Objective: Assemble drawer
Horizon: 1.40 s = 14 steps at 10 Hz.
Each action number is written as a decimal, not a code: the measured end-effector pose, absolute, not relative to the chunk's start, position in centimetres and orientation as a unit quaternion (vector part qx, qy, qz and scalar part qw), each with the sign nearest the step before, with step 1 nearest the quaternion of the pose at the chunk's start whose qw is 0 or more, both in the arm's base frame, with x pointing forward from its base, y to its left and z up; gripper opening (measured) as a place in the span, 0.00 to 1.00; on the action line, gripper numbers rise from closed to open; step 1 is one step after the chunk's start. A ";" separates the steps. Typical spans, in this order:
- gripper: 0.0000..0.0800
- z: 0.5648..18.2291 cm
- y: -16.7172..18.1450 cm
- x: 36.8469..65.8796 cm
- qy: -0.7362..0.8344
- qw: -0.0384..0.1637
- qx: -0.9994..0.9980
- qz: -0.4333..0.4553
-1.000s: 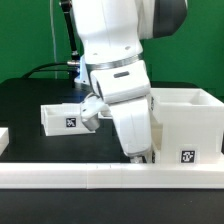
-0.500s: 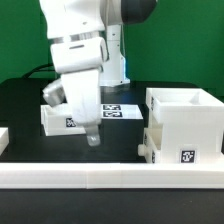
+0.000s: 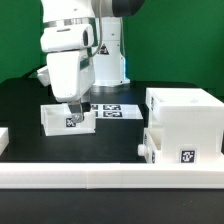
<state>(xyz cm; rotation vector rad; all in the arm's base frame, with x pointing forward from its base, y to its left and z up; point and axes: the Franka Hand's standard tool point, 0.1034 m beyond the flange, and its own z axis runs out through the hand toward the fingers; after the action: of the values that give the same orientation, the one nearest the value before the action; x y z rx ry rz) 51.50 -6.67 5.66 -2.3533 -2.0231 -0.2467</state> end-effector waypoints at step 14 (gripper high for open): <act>0.81 5.7 -5.8 48.8 -0.240 0.042 -0.967 -0.071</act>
Offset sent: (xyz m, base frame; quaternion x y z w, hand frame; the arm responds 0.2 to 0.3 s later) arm 0.0000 0.0000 0.0000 0.0000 0.0000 0.1938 0.9810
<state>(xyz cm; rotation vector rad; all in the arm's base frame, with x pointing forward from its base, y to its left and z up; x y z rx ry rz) 48.81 -5.81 5.75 -2.9599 -0.7349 -0.2182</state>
